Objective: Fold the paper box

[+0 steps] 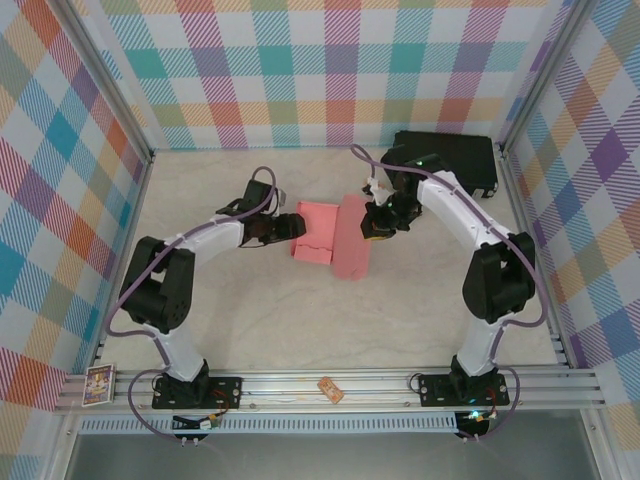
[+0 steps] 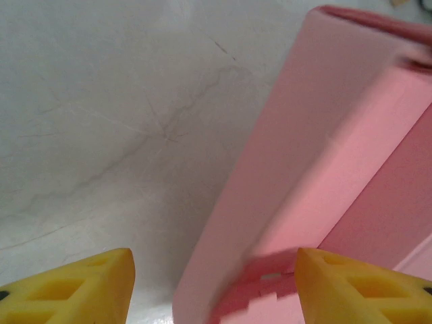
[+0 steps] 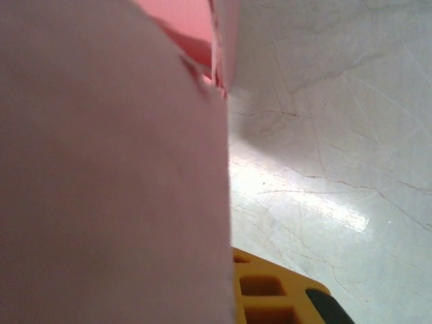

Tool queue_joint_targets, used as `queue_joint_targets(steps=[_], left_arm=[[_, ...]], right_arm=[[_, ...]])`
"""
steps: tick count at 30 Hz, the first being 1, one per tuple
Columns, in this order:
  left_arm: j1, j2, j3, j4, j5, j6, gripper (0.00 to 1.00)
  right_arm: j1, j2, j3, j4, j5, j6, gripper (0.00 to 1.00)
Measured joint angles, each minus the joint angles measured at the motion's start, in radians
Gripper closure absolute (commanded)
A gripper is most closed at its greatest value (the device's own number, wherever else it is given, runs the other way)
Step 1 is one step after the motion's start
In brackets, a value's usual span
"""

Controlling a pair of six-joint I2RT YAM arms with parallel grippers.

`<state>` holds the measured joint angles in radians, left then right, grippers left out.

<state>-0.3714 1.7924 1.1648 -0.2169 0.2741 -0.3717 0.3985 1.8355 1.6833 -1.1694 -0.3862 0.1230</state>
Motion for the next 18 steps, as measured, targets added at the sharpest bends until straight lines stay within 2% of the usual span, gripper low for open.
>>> queue_joint_targets(steps=[3, 8, 12, 18], left_arm=[[0.0, 0.047, 0.043, 0.013, 0.007, 0.015, 0.42], [0.001, 0.082, 0.092, 0.015, 0.022, 0.027, 0.54], [0.001, 0.092, 0.094, 0.016, 0.046, 0.018, 0.62], [0.001, 0.094, 0.075, 0.036, 0.079, -0.008, 0.62]], right_arm=[[0.0, 0.021, 0.034, -0.023, 0.01, -0.012, 0.88], [0.0, 0.049, 0.077, -0.037, 0.031, -0.017, 0.82], [0.0, 0.072, 0.108, -0.041, 0.045, -0.022, 0.72], [0.0, 0.101, 0.171, -0.044, 0.053, -0.021, 0.6]])
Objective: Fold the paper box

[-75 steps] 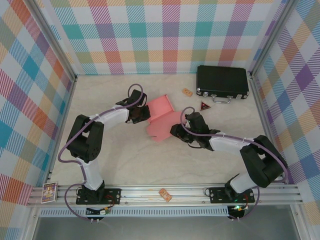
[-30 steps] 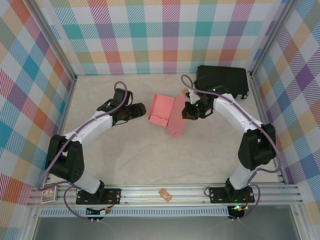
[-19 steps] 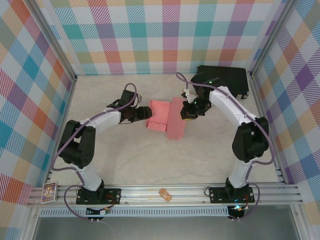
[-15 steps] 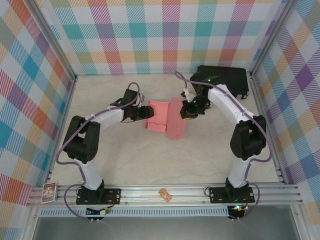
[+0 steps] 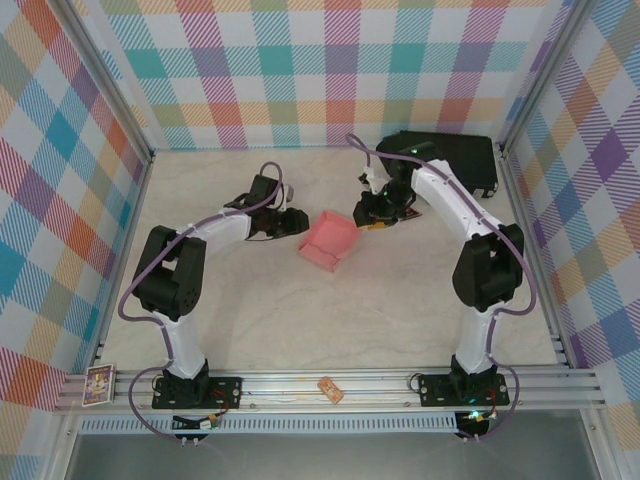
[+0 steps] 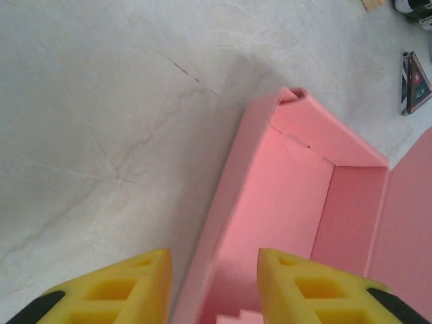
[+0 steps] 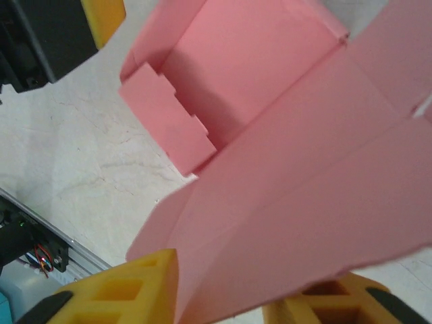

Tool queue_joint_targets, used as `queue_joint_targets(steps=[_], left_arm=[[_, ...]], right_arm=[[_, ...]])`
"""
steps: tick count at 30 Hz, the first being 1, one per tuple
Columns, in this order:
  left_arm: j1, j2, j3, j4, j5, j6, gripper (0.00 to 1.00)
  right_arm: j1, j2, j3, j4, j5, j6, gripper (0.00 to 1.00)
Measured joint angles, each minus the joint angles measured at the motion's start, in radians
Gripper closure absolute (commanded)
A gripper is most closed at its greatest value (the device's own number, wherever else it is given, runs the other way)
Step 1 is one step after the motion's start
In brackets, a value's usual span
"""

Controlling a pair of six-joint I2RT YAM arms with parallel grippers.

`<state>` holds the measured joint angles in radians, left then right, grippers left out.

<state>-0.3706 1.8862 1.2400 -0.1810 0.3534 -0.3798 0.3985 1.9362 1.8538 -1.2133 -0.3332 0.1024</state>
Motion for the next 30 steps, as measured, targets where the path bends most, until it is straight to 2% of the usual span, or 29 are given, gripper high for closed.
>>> queue_joint_targets(steps=[4, 7, 15, 22, 30], left_arm=[[0.0, 0.0, -0.029, 0.003, 0.005, -0.017, 0.6], [0.0, 0.0, -0.039, 0.003, 0.003, -0.022, 0.56], [0.0, 0.015, -0.039, 0.071, 0.055, -0.027, 0.53], [0.0, 0.065, -0.039, 0.15, 0.137, -0.064, 0.56], [-0.013, 0.061, -0.099, 0.193, 0.146, -0.13, 0.61]], right_arm=[[0.0, 0.018, 0.034, -0.001, 0.001, -0.002, 0.59], [0.0, 0.031, 0.05, 0.002, 0.019, 0.007, 0.55], [0.001, 0.022, 0.05, 0.048, 0.134, 0.056, 0.46], [0.001, -0.041, 0.04, 0.125, 0.21, 0.099, 0.5], [0.001, -0.004, 0.072, 0.144, 0.229, 0.1, 0.51]])
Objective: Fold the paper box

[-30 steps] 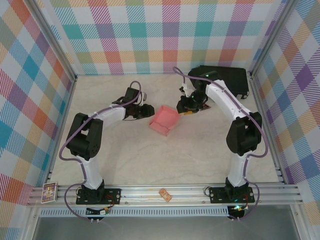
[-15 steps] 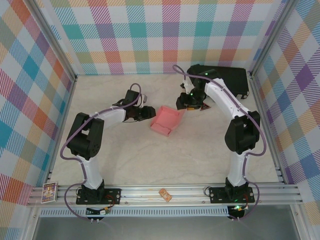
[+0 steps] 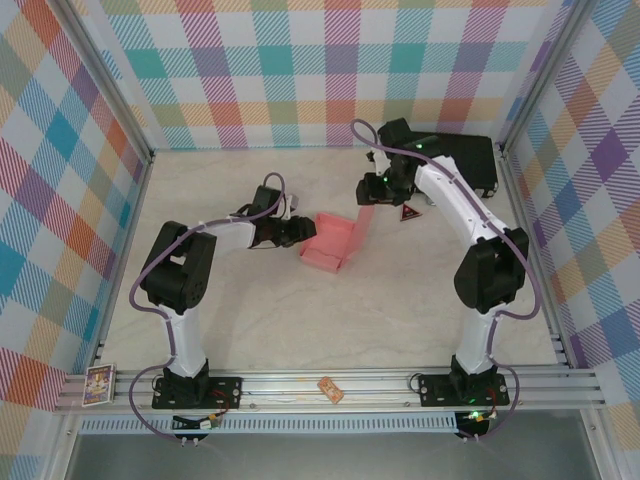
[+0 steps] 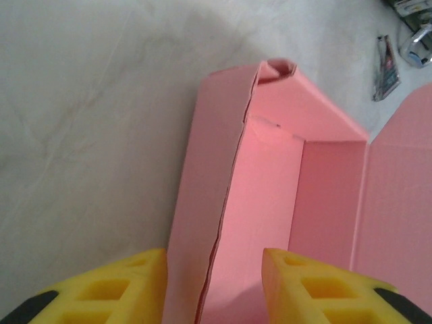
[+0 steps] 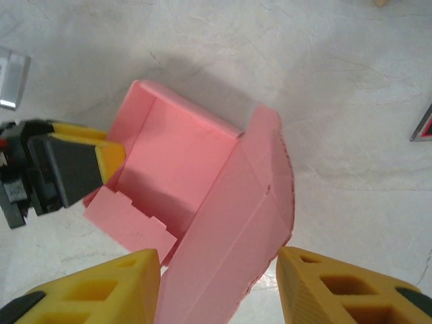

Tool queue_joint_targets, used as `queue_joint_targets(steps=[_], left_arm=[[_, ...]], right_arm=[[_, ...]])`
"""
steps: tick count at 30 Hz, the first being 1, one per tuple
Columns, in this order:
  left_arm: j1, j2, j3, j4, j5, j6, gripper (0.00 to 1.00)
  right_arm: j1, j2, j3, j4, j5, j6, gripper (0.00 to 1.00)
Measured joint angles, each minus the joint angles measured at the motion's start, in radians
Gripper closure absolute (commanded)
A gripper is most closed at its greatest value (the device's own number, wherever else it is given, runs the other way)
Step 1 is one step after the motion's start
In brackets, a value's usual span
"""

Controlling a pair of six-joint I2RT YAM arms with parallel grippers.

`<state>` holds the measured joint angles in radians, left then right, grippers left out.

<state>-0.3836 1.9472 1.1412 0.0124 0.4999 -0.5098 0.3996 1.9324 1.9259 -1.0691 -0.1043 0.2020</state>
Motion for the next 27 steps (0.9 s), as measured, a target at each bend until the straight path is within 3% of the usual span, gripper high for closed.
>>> queue_joint_targets(steps=[9, 13, 18, 23, 27], left_arm=[[-0.074, -0.11, -0.171, 0.069, -0.037, -0.162, 0.59], [-0.087, -0.176, -0.195, 0.061, -0.075, -0.197, 0.49], [-0.081, -0.246, -0.174, -0.011, -0.166, -0.159, 0.38], [-0.043, -0.26, -0.065, -0.163, -0.256, -0.029, 0.35], [0.009, -0.196, 0.117, -0.257, -0.293, 0.095, 0.36]], right_arm=[[0.0, 0.152, 0.201, 0.005, 0.024, -0.002, 0.48], [0.0, 0.175, 0.263, 0.006, 0.073, -0.006, 0.4], [-0.004, 0.156, 0.274, 0.013, 0.149, -0.007, 0.38], [-0.019, 0.008, 0.128, 0.04, 0.18, -0.003, 0.37], [-0.023, -0.245, -0.127, 0.106, 0.159, 0.008, 0.38]])
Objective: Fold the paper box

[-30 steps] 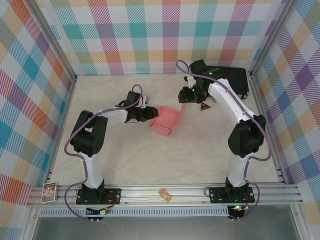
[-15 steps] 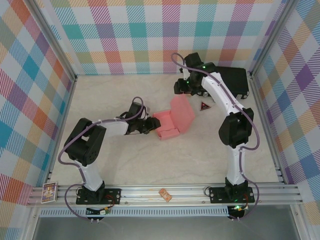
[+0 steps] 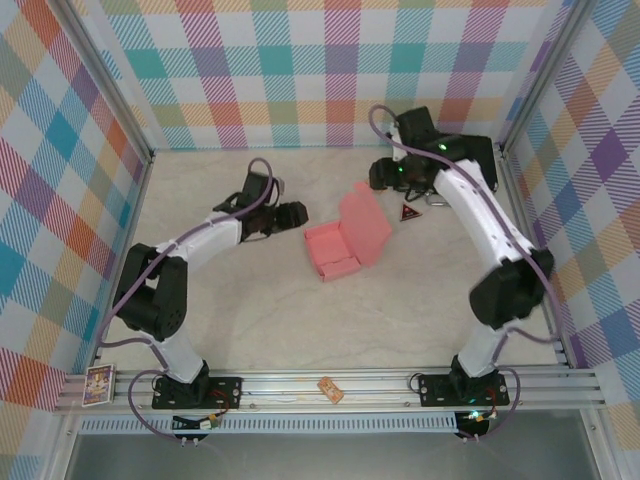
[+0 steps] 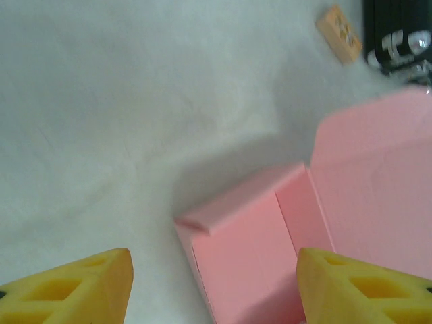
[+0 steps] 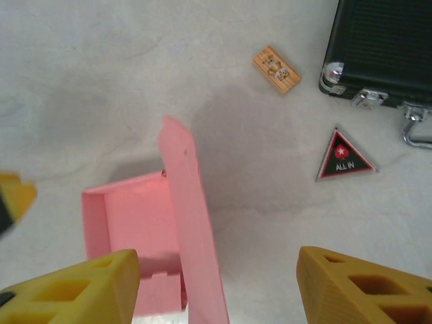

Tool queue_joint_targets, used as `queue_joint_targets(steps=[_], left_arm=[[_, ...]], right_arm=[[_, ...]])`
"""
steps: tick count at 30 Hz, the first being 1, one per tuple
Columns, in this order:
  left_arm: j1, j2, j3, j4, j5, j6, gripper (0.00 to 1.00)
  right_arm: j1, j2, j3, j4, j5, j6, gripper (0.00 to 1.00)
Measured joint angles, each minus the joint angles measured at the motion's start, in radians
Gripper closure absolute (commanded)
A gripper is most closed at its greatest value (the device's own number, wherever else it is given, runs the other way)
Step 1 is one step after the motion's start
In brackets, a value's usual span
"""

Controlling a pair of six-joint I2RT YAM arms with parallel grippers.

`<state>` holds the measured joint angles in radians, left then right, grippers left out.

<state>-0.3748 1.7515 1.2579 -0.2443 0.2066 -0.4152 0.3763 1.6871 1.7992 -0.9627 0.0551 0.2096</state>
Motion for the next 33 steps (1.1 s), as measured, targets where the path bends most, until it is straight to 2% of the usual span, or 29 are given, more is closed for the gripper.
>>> queue_joint_targets(steps=[3, 6, 10, 15, 19, 23, 28, 33], left_arm=[[0.027, 0.097, 0.145, -0.05, -0.024, 0.056, 0.43], [0.046, 0.218, 0.283, -0.098, -0.038, 0.091, 0.55], [0.058, 0.381, 0.43, -0.169, -0.029, 0.12, 0.71], [0.059, 0.479, 0.476, -0.236, 0.016, 0.129, 0.75], [0.057, 0.497, 0.477, -0.26, 0.069, 0.135, 0.77], [0.045, 0.503, 0.478, -0.28, 0.108, 0.156, 0.77], [0.019, 0.503, 0.457, -0.28, 0.118, 0.173, 0.81], [0.018, 0.455, 0.369, -0.23, 0.117, 0.174, 0.83]], right_arm=[[-0.003, -0.181, -0.191, 0.045, -0.034, 0.017, 0.41], [0.006, -0.313, -0.362, 0.079, -0.068, 0.039, 0.42], [0.068, -0.451, -0.584, 0.119, -0.1, 0.068, 0.48], [0.194, -0.544, -0.771, 0.179, -0.108, 0.115, 0.54], [0.3, -0.523, -0.9, 0.277, -0.089, 0.179, 0.6], [0.374, -0.431, -0.995, 0.404, -0.049, 0.263, 0.63], [0.396, -0.303, -1.013, 0.546, 0.013, 0.33, 0.67], [0.397, -0.217, -1.003, 0.61, 0.087, 0.353, 0.7]])
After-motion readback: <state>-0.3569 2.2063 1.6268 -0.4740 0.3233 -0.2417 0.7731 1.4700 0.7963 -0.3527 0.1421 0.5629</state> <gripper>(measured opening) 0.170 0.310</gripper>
